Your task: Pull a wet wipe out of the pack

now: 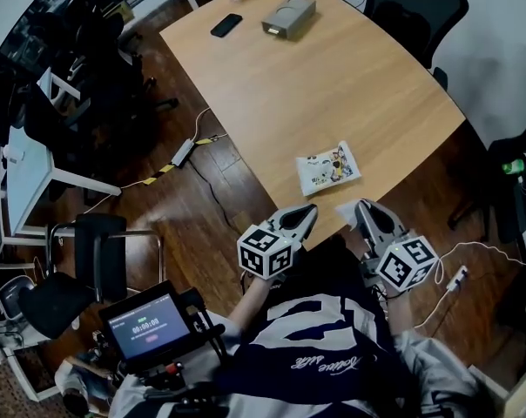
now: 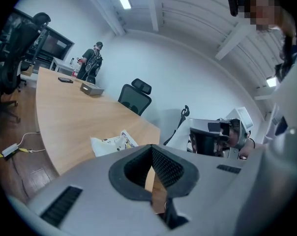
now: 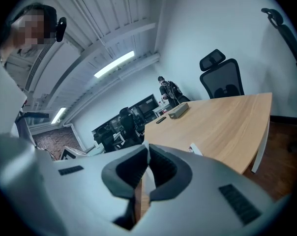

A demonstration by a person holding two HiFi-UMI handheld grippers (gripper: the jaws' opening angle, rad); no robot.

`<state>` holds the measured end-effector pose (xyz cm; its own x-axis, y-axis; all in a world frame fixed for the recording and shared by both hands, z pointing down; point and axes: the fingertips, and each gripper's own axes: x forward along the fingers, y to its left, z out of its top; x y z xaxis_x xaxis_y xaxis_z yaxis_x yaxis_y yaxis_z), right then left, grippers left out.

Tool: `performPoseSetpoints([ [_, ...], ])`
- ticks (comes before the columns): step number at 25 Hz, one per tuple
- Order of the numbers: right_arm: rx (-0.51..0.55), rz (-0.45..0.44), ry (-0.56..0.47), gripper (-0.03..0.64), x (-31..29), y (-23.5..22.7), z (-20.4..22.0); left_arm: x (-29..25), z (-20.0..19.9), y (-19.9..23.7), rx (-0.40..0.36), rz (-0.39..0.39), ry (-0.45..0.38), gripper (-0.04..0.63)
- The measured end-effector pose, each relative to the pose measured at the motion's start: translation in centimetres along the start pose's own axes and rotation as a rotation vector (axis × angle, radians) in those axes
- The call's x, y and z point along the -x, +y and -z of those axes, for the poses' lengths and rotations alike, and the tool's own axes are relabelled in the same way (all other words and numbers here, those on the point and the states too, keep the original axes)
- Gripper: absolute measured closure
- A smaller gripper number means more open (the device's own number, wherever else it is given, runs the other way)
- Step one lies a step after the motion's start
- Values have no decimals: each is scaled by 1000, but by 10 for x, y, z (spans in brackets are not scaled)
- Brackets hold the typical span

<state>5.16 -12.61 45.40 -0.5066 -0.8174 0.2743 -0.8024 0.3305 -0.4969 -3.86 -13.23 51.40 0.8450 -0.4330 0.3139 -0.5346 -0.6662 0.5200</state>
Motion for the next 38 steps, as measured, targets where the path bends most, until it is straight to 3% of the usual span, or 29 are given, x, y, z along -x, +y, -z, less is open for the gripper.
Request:
performPoseSetpoints([
  [9, 28, -6, 6, 618, 25, 4, 3, 15, 7, -25, -11, -58, -39, 592],
  [14, 66, -36, 10, 618, 68, 10, 15, 25, 28, -68, -30, -126, -75, 592],
  [20, 98, -90, 30, 625, 120, 13, 27, 28, 51, -112, 33, -178, -140, 592],
  [24, 134, -109, 42, 626, 166, 14, 52, 35, 88, -153, 30, -204, -132, 592],
  [29, 87, -137, 54, 624, 193, 18, 73, 47, 119, -186, 33, -229, -101, 592],
  [38, 111, -154, 51, 626, 202, 47, 85, 72, 122, -201, 25, -224, -126, 592],
])
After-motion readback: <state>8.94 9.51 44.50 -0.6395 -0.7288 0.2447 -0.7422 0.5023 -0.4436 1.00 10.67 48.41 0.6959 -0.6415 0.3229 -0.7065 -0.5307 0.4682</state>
